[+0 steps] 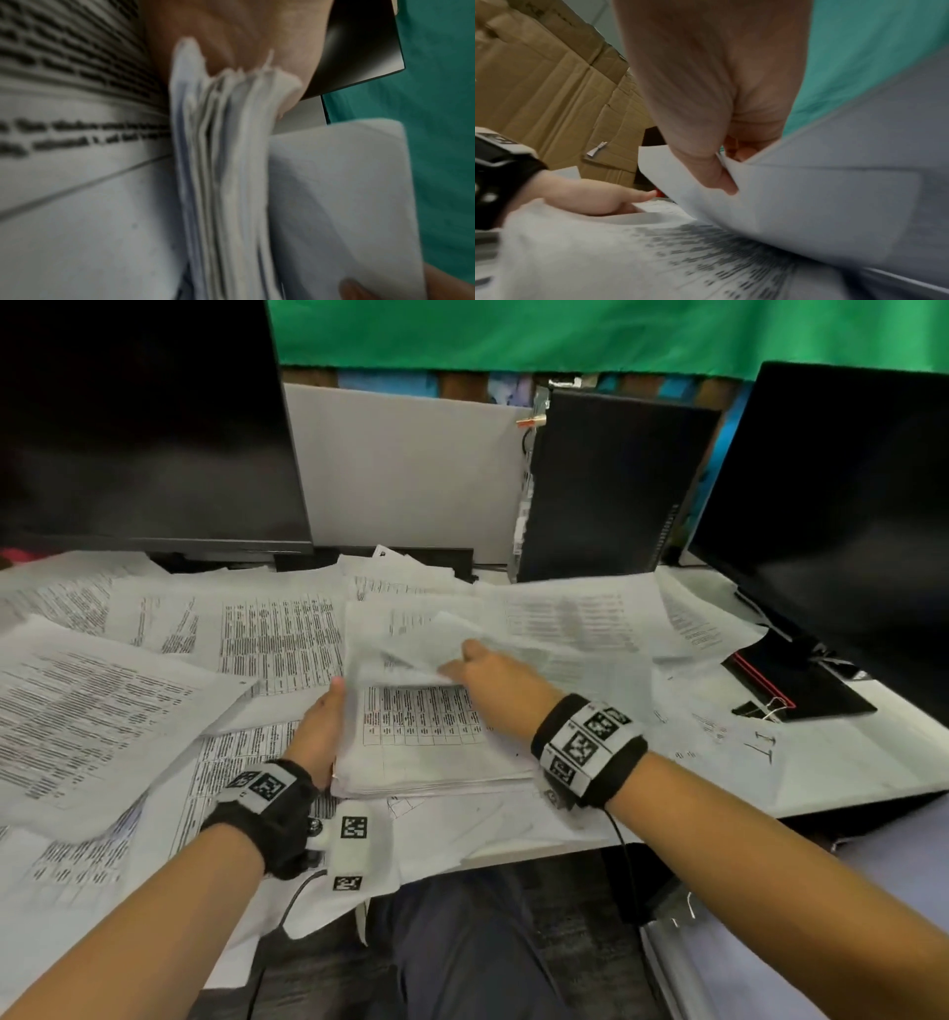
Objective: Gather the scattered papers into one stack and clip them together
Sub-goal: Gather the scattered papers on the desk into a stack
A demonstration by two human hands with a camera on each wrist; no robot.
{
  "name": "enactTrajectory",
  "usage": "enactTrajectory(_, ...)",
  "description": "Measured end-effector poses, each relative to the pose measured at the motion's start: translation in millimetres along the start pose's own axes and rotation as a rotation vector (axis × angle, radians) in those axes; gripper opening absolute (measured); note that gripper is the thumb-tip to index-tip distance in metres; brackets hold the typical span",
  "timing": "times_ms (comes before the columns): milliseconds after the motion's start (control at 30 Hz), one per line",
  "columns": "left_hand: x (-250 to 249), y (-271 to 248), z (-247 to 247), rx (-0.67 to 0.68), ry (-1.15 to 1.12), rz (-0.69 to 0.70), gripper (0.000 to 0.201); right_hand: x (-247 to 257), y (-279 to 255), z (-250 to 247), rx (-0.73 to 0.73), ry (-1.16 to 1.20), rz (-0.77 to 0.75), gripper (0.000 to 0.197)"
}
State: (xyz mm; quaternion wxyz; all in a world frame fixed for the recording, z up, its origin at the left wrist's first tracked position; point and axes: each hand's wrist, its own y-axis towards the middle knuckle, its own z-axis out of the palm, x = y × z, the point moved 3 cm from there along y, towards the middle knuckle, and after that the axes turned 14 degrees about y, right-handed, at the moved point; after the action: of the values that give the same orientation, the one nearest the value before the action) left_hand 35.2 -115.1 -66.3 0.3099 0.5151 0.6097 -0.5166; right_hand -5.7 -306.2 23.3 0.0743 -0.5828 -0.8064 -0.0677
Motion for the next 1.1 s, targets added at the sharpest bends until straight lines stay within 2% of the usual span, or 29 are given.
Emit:
enactTrajectory(67,6,5,-1,0.020,-0.089,0.022,0.069,11,-2,12,0.058,0.013,-0.068,0.056)
enactTrajectory(133,9,7,0,0.052,-0.180,-0.019,0.063,18,-1,23,0.132,0.032,-0.114,0.057)
enactTrajectory(200,4,3,0,0.071,-0.229,-0.029,0.040,18,1,30,0.284,0.164,-0.131,0.051)
enactTrajectory(233,2,1,1,0.094,-0.243,-0.029,0.029,13,2,27,0.357,0.274,-0.094,0.055)
enactTrajectory(267,3,2,2,0.094,-0.242,-0.031,0.024,1,6,22,0.367,0.396,-0.020,0.062)
enactTrajectory(333,2,0,1,0.094,-0.207,-0.003,0.027,-42,18,7,0.171,0.552,0.195,0.071)
enactTrajectory(400,2,0,0,0.099,-0.197,0.012,0.046,-96,24,1,0.009,0.449,0.450,0.085)
enactTrajectory(467,-1,2,0,0.061,-0.182,0.038,0.069,-133,24,7,0.054,0.332,0.601,0.097)
enactTrajectory(533,-5,2,2,0.043,-0.122,0.075,0.075,-146,22,13,0.124,0.370,0.620,0.090)
enactTrajectory(633,-8,-1,6,0.058,-0.073,0.110,0.053,-146,21,16,0.154,0.384,0.535,0.044)
enactTrajectory(700,-7,-1,6,0.026,-0.089,0.095,0.038,-145,22,11,0.144,0.370,0.505,0.026)
enactTrajectory(833,-3,2,5,-0.022,-0.033,0.074,0.019,-157,25,-17,-0.111,0.596,0.586,0.047)
enactTrajectory(1000,0,6,4,-0.043,0.004,0.044,0.020,-144,31,-15,-0.209,1.158,0.744,0.035)
enactTrajectory(1100,-1,5,3,-0.038,-0.018,0.050,0.032,-124,33,12,-0.204,1.282,0.840,0.033)
